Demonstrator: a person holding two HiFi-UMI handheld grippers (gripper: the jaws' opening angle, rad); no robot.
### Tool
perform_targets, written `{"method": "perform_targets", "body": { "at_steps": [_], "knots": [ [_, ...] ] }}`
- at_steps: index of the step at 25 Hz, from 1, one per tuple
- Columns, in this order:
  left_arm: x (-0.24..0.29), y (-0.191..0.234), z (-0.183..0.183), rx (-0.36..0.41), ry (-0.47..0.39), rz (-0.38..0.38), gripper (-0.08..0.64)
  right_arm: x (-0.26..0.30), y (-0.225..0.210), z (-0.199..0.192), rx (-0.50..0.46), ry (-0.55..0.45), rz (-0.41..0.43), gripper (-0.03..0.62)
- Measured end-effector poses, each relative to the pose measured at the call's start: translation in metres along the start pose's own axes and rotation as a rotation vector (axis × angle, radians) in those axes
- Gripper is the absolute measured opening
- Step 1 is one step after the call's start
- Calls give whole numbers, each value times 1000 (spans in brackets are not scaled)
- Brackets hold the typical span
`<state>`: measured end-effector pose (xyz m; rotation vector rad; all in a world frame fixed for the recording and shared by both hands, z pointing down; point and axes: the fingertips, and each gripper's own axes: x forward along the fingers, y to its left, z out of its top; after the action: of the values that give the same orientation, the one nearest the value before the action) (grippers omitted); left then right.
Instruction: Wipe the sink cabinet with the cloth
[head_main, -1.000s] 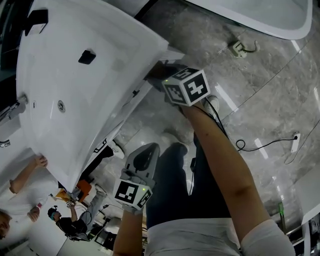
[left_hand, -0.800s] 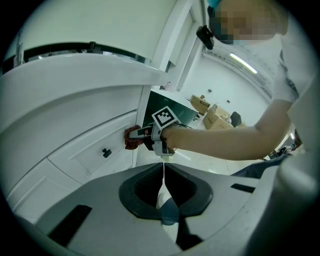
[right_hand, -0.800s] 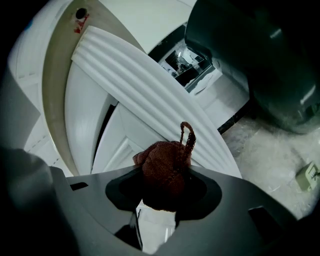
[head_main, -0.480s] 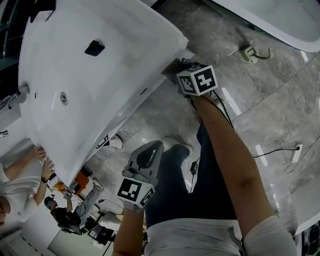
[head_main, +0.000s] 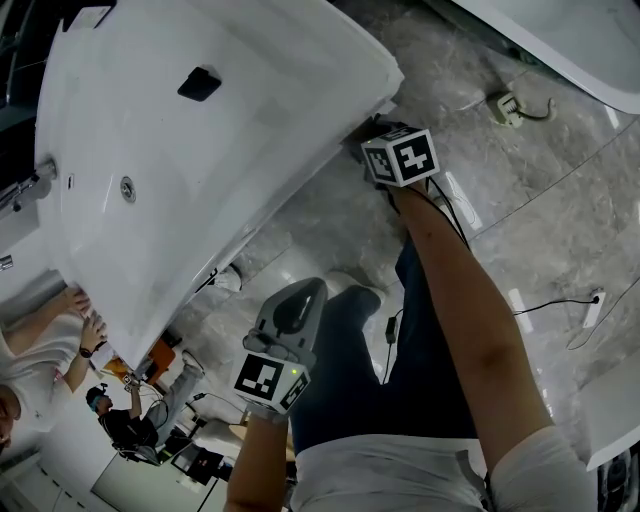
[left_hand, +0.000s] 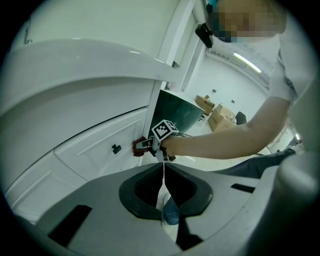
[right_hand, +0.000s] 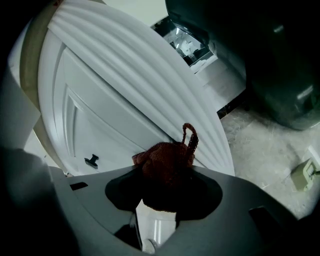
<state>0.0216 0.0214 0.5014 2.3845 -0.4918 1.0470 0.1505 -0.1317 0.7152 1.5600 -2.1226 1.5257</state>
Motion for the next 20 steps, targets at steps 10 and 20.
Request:
{"method": "perform_targets", "body": {
  "at_steps": [10, 20],
  "knots": [
    [-8, 7, -15, 6, -17, -17, 21, 5, 6, -11, -26, -27, -24, 169],
    [-37, 31, -42, -10, -34, -10, 21, 46, 55, -53, -43, 3, -3, 169]
  ]
}}
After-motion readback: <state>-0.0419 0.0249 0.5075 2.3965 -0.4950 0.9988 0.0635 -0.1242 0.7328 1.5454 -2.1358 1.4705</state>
